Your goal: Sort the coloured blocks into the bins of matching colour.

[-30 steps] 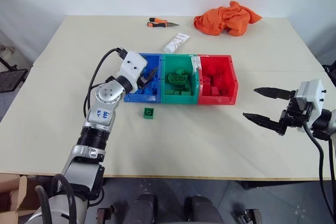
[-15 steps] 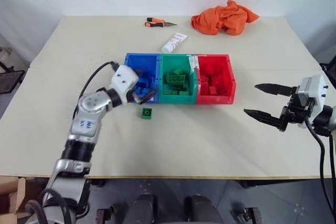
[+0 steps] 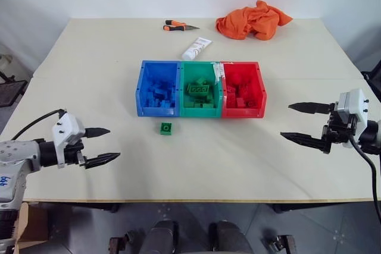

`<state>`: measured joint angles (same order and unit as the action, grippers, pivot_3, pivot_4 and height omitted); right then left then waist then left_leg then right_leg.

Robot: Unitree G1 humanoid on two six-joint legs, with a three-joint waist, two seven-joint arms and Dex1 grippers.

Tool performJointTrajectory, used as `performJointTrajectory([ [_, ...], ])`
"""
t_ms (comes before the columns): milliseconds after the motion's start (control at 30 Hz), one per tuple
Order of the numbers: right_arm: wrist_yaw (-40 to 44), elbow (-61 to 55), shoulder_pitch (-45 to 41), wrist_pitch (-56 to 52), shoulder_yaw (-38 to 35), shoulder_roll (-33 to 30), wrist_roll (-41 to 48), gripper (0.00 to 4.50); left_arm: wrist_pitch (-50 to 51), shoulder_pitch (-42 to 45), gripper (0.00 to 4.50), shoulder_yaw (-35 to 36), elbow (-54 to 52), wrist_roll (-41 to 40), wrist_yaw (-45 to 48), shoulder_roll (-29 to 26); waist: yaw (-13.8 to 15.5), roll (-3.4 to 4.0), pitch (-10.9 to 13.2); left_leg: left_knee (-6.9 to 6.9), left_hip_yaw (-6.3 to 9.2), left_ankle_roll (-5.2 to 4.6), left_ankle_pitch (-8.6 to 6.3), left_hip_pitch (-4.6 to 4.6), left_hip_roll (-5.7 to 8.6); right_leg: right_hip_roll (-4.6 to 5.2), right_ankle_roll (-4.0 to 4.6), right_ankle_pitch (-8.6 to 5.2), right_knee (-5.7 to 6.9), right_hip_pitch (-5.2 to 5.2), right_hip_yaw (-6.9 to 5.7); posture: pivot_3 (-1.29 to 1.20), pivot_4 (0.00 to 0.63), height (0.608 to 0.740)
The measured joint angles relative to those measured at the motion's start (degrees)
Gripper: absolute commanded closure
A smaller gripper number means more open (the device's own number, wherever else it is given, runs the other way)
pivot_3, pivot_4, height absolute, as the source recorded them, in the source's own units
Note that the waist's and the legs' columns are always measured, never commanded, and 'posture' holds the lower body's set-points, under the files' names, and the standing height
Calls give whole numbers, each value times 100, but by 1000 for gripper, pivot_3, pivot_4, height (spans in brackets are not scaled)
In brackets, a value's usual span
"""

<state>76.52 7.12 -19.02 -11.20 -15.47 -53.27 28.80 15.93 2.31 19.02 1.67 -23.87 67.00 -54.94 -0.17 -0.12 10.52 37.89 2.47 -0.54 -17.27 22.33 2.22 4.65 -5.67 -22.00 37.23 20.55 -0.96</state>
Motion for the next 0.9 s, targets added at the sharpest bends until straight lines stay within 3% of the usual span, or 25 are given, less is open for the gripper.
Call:
performJointTrajectory([
  [333,104,126,-198,3,170,-13,-70,0,48,61,93,62,-319,-53,-187,223,15,6,2,-6,-1,-2,-1,1,1,1,1,0,-7,0,0,0,150,740],
  [500,69,53,-153,1,154,-11,-65,0,238,465,93,-880,-1084,107,-939,1087,16,6,2,-7,-3,-3,-2,3,1,-2,-3,1,-9,0,-1,0,150,740],
  [667,-148,-323,174,-18,103,77,-19,0,-230,1399,93,-2042,-506,1125,-2315,2732,119,6,1,14,-8,-2,-1,6,3,-11,-7,3,27,-1,-6,0,150,740],
  [900,-387,-651,542,-126,-128,77,56,0,-903,1799,93,-2280,555,1782,-2862,3028,99,5,1,19,-19,1,1,-5,1,-12,-7,3,27,1,3,0,150,740],
])
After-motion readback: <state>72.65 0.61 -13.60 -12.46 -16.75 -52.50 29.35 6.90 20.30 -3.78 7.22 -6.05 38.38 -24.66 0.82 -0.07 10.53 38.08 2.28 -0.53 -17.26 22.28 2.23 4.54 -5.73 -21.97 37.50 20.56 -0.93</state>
